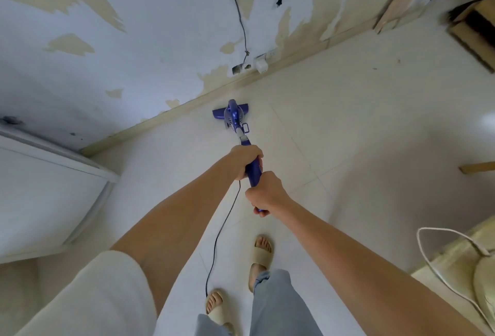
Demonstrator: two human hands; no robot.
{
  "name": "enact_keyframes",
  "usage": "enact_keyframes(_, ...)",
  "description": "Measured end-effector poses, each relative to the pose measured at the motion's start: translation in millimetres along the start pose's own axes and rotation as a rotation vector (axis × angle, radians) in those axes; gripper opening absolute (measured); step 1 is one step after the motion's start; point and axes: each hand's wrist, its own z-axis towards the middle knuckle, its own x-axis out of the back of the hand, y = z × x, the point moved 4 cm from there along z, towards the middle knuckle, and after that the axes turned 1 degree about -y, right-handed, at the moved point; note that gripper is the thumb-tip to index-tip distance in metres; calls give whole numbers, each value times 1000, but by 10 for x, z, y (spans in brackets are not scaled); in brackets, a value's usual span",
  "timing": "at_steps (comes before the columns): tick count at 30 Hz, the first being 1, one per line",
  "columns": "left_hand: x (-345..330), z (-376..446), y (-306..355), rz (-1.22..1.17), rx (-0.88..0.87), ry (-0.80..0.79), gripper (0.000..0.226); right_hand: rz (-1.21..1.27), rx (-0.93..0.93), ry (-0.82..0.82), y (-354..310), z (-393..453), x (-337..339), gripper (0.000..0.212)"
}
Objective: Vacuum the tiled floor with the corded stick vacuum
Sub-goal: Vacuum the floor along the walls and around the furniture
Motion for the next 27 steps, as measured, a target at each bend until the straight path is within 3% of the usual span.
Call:
enact_keyframes(7,128,-512,-510,15,8,-89,14,-9,-29,18,205,-662,-346,31)
enact_keyframes(16,450,-1428,-1297,118,13,-206,21,32,-72,14,495,-1753,-970,15)
enact_keyframes(23,829,-1809,-1467,352,72,-277,5,248,-2,-68,255,-2289,-1442,14)
enact_keyframes(27,1116,-1868,-1524,427,92,-248,16,443,-3,-85,224,-2245,-1827,20)
